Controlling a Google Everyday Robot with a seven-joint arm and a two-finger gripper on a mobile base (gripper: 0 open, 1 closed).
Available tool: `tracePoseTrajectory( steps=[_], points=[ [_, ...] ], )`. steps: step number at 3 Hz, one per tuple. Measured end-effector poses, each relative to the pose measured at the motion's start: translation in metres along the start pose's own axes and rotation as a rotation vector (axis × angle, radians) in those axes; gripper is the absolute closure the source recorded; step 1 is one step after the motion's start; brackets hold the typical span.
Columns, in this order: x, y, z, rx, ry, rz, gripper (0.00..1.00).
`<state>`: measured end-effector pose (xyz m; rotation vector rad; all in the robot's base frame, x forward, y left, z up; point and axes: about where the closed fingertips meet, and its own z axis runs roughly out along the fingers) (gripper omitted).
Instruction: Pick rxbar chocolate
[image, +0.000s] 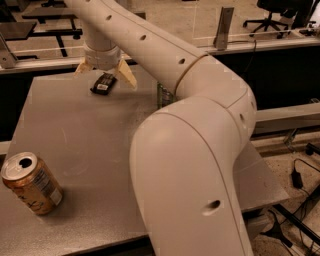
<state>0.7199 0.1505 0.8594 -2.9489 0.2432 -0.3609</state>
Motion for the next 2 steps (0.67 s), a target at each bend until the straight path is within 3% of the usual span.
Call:
tracePoseTrajectory(
  steps=[2],
  points=[
    [0.009, -0.005, 0.029, -0.089, 0.053, -0.094, 0.00]
  ],
)
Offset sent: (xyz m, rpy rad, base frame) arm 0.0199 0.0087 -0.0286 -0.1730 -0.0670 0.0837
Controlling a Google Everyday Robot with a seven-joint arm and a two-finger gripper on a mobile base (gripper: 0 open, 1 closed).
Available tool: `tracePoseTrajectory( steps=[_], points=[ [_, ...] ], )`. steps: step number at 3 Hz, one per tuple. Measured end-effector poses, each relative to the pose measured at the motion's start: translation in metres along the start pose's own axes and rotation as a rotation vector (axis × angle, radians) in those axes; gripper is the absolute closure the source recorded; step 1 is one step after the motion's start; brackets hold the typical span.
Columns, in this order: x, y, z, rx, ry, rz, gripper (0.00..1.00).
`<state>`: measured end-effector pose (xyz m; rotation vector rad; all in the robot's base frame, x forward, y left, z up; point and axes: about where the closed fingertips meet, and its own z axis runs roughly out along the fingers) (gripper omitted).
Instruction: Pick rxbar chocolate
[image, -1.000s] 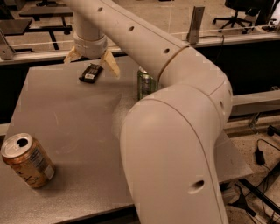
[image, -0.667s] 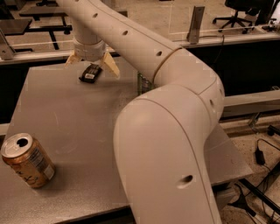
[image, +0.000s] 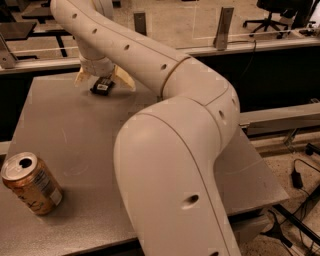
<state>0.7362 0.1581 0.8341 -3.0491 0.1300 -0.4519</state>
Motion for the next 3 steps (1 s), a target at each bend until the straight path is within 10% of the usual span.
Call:
tracePoseTrajectory(
  steps=[3],
  points=[
    [0.0071, -0.0021, 0.0059, -0.058, 0.028, -0.061, 0.79]
  ],
)
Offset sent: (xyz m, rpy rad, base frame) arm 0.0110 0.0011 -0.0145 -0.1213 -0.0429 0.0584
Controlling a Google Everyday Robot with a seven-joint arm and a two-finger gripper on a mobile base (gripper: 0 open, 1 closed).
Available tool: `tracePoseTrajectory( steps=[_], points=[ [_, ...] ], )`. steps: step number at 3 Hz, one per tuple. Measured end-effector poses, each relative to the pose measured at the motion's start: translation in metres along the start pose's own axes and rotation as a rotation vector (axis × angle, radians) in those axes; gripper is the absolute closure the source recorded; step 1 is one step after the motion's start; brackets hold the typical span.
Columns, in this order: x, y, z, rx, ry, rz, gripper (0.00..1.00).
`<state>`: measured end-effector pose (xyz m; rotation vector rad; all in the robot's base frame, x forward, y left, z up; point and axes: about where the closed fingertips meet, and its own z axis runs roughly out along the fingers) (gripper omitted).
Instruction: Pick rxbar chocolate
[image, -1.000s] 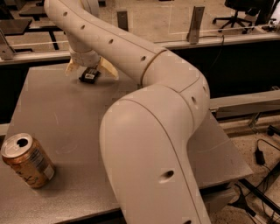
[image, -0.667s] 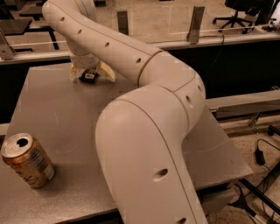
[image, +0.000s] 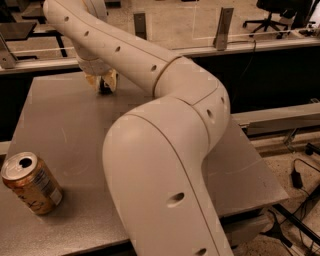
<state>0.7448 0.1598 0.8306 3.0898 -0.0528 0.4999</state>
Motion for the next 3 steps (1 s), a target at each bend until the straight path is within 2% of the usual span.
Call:
tracePoseTrajectory(
  steps=[1, 3],
  points=[
    [0.001, 0.000, -0.004, 0.000, 0.000, 0.000, 1.00],
    [-0.002, 0.011, -0.036, 0.009, 0.055, 0.057, 1.00]
  ],
)
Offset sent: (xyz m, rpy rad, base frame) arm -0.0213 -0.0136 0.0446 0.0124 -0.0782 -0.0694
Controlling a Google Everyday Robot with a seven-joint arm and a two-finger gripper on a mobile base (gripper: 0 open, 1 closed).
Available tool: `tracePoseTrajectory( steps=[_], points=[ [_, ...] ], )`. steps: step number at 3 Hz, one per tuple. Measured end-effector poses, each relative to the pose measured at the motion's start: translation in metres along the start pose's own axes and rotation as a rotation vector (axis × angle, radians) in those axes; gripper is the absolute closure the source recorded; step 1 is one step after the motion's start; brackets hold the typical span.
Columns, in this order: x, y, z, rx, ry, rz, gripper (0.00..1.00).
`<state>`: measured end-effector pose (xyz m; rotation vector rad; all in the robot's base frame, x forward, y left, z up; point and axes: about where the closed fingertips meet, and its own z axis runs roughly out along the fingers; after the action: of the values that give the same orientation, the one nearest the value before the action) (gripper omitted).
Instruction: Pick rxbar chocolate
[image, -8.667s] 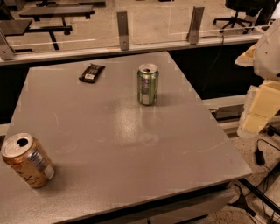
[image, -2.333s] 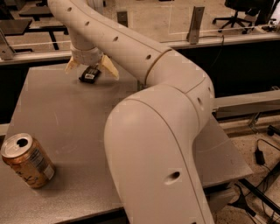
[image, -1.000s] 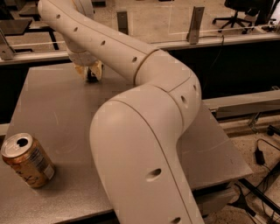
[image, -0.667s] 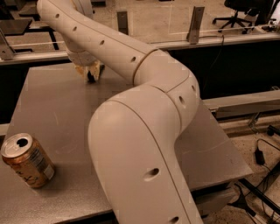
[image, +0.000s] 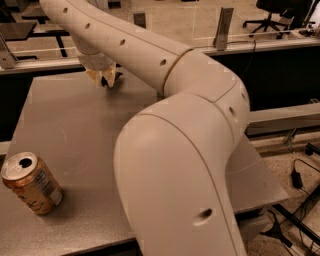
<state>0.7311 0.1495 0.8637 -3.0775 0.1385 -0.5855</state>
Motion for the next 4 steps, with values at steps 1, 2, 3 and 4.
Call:
tracePoseTrajectory(
  steps=[1, 2, 3, 4],
  points=[
    [-0.007, 0.015, -0.036, 0.030, -0.006, 0.053, 1.00],
    [-0.021, 0.026, -0.070, 0.061, -0.046, 0.047, 1.00],
    [-0.035, 0.030, -0.099, 0.093, -0.119, 0.006, 1.00],
    [-0.043, 0.025, -0.117, 0.149, -0.165, -0.012, 1.00]
  ],
)
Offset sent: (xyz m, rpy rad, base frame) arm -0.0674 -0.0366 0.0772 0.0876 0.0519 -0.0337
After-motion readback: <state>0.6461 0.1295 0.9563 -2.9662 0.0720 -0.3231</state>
